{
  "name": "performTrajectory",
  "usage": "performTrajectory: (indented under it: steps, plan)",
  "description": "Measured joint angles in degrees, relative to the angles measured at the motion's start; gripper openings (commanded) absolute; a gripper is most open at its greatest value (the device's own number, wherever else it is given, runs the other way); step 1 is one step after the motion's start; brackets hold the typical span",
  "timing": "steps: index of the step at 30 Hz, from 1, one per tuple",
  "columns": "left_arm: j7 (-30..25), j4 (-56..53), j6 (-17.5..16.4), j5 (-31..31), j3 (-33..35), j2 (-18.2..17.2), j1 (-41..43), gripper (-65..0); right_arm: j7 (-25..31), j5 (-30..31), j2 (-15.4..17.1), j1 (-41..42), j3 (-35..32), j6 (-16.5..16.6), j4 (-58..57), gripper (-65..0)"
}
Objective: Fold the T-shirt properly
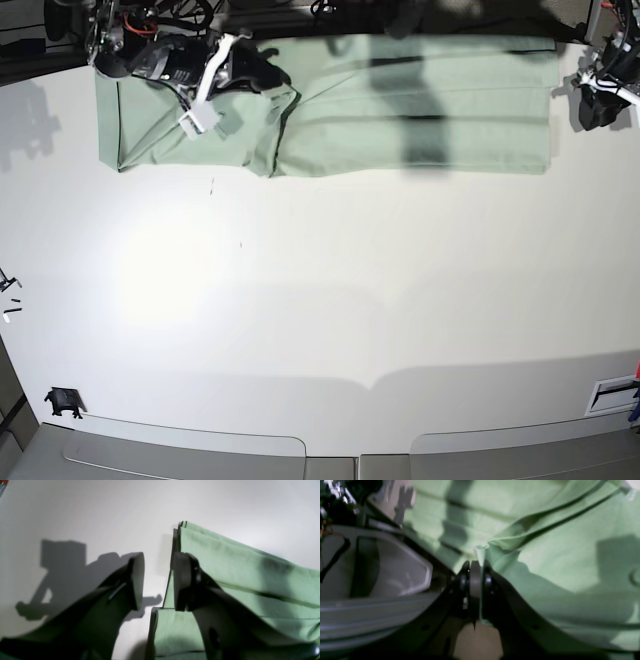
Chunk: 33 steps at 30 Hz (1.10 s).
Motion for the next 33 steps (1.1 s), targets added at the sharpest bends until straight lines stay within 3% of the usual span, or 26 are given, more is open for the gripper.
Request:
performTrajectory:
  steps: [10, 13, 15, 24, 29, 33]
  plan:
    - [-1.3, 0.0, 0.0, 0.0, 0.0, -0.1, 0.0, -46.9, -1.0, -0.2, 0.0, 0.0, 0.0, 0.0, 0.0, -65.0]
    - [-1.4, 0.0, 0.0, 0.0, 0.0, -0.1, 0.0, -46.9, -1.0, -0.2, 0.0, 0.0, 0.0, 0.0, 0.0, -48.2]
    - [-1.5, 0.0, 0.0, 0.0, 0.0, -0.1, 0.0, -46.9, -0.8, -0.2, 0.0, 0.0, 0.0, 0.0, 0.0, -43.9]
    - [-1.5, 0.0, 0.0, 0.2, 0.0, -0.1, 0.0, -46.9, -0.6, 6.1, 0.5, 3.5, 0.0, 0.0, 0.3, -44.0]
    - [-4.8, 0.0, 0.3, 1.7, 0.0, 0.0, 0.0, -46.9, 2.0, 5.8, 0.5, 8.1, 0.0, 0.0, 0.3, -44.0]
    - [-6.0, 0.0, 2.4, 1.7, 0.0, 0.0, -0.1, -46.9, 2.7, 5.6, 0.3, 11.7, 0.0, 0.0, 0.3, -44.0]
